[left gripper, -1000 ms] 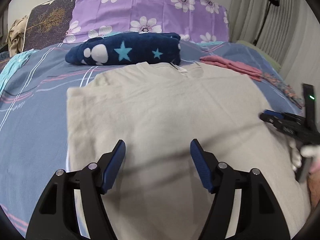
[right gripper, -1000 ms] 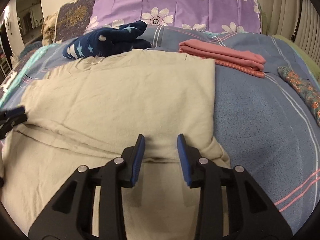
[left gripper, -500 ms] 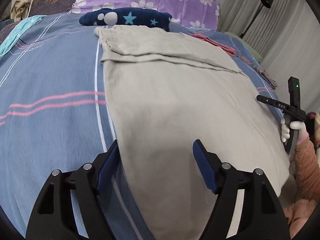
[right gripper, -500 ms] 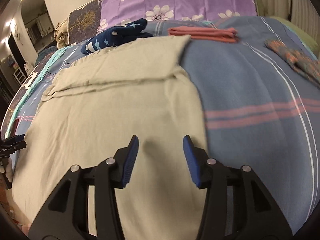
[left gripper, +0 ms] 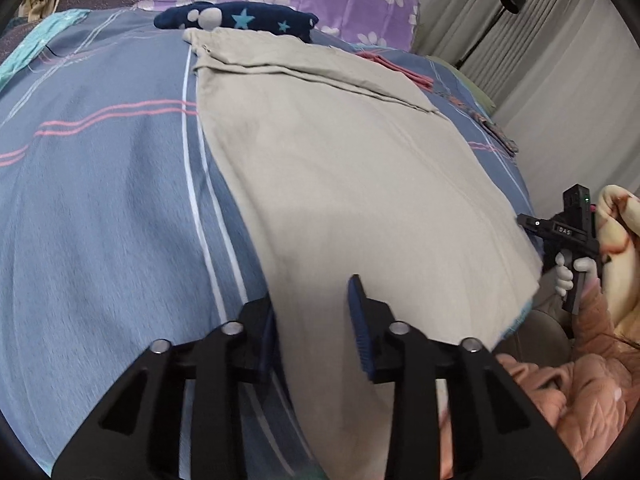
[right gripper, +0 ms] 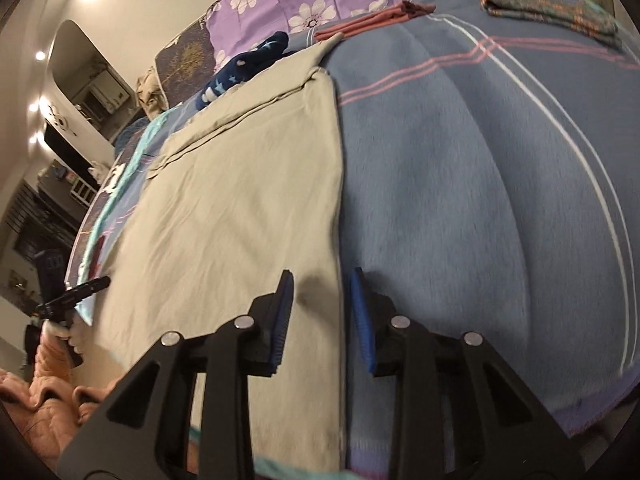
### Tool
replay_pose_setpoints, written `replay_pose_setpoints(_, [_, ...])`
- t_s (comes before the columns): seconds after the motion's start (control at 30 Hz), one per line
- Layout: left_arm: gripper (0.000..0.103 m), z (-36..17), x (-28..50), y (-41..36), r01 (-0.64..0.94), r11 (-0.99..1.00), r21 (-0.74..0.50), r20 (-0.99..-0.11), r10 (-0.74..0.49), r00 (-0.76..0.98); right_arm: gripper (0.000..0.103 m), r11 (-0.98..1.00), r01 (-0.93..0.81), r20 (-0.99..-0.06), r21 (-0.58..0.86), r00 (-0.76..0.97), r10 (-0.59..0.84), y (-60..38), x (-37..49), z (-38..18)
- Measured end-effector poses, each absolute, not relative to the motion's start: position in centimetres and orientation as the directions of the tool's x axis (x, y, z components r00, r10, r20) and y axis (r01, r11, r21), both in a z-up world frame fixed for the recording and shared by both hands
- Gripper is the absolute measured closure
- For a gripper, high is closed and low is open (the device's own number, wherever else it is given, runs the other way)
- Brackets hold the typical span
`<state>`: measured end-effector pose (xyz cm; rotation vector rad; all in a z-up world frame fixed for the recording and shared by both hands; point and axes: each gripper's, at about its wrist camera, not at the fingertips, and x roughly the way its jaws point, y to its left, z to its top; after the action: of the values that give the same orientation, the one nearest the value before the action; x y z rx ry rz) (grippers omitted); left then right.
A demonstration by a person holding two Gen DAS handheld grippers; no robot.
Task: Fold small clothes
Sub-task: 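Grasp the shirt hem with both grippers and lift it toward the collar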
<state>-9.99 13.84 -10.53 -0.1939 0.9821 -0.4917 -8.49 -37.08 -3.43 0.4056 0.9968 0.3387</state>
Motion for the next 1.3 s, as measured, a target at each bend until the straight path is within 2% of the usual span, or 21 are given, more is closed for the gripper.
replay_pose_setpoints(0.17, [0.061,-10.6,-11.7,13.8,0.314,0.872,-0.375,-0.762,-0.483,0.431,0.072,0.859,-0.129,-0.732,0.496,0.47,0.493,-36.9,-10.9,-3.3])
replay_pose_setpoints(0.2, [0.061,-10.7,-11.8,13.7,0.314,0.868,-0.384,-0.76,-0.491,0.426,0.071,0.857,-0.134,-0.73,0.497,0.47,0.496,-36.7,-11.0,-3.3])
replay_pose_setpoints(0.27, [0.061,-11.0,-12.0,13.7,0.313,0.862,-0.4,-0.752,-0.503,0.425,0.062,0.848,-0.147,-0.718,0.509,0.47,0.513,-36.5,-11.2,-3.3])
replay_pose_setpoints(0.43, [0.061,-11.3,-13.0,14.0,0.292,0.845,-0.447,-0.732,-0.534,0.423,0.06,0.848,-0.158,-0.716,0.506,0.471,0.515,-35.9,-11.6,-3.2])
replay_pose_setpoints(0.47, [0.064,-11.3,-13.3,14.1,0.291,0.844,-0.449,-0.731,-0.535,0.423,0.06,0.85,-0.159,-0.717,0.502,0.472,0.512,-35.8,-11.7,-3.2])
replay_pose_setpoints(0.5, [0.075,-11.3,-13.4,14.1,0.288,0.849,-0.442,-0.733,-0.527,0.429,0.06,0.856,-0.165,-0.72,0.49,0.478,0.504,-35.5,-11.8,-3.2])
replay_pose_setpoints(0.53, [0.084,-11.3,-13.4,14.1,0.278,0.861,-0.426,-0.742,-0.509,0.437,0.068,0.861,-0.166,-0.722,0.48,0.483,0.496,-35.4,-11.8,-3.2])
replay_pose_setpoints(0.57, [0.102,-11.1,-13.1,14.2,0.275,0.859,-0.432,-0.741,-0.512,0.435,0.087,0.869,-0.158,-0.726,0.468,0.492,0.481,-35.2,-11.6,-3.2])
replay_pose_setpoints(0.6, [0.102,-10.8,-12.9,14.3,0.278,0.852,-0.445,-0.73,-0.524,0.438,0.097,0.876,-0.139,-0.734,0.462,0.495,0.465,-35.1,-11.2,-3.2])
replay_pose_setpoints(0.63, [0.102,-9.7,-12.9,14.3,0.304,0.84,-0.449,-0.699,-0.542,0.466,0.1,0.86,-0.13,-0.722,0.494,0.489,0.489,-35.0,-10.9,-3.2])
replay_pose_setpoints(0.7, [0.102,-6.7,-13.2,14.0,0.385,0.823,-0.416,-0.623,-0.567,0.538,0.1,0.813,-0.151,-0.65,0.562,0.527,0.547,-34.7,-10.4,-1.6])
replay_pose_setpoints(0.8, [0.102,-2.4,-13.5,13.9,0.456,0.815,-0.358,-0.535,-0.58,0.615,0.1,0.785,-0.213,-0.561,0.582,0.593,0.577,-34.3,-10.2,1.6])
replay_pose_setpoints(0.97, [0.102,2.4,-13.6,14.1,0.482,0.825,-0.294,-0.435,-0.565,0.702,0.1,0.732,-0.291,-0.413,0.616,0.673,0.614,-34.9,-10.3,6.8])
replay_pose_setpoints(1.2, [0.102,4.9,-15.4,16.2,0.462,0.811,-0.36,-0.327,-0.573,0.751,0.1,0.713,-0.369,-0.292,0.597,0.727,0.621,-35.3,-12.9,10.9])
replay_pose_setpoints(1.3, [0.102,5.3,-15.7,17.1,0.439,0.818,-0.373,-0.325,-0.558,0.763,0.1,0.75,-0.359,-0.307,0.556,0.749,0.587,-35.4,-13.8,11.8])
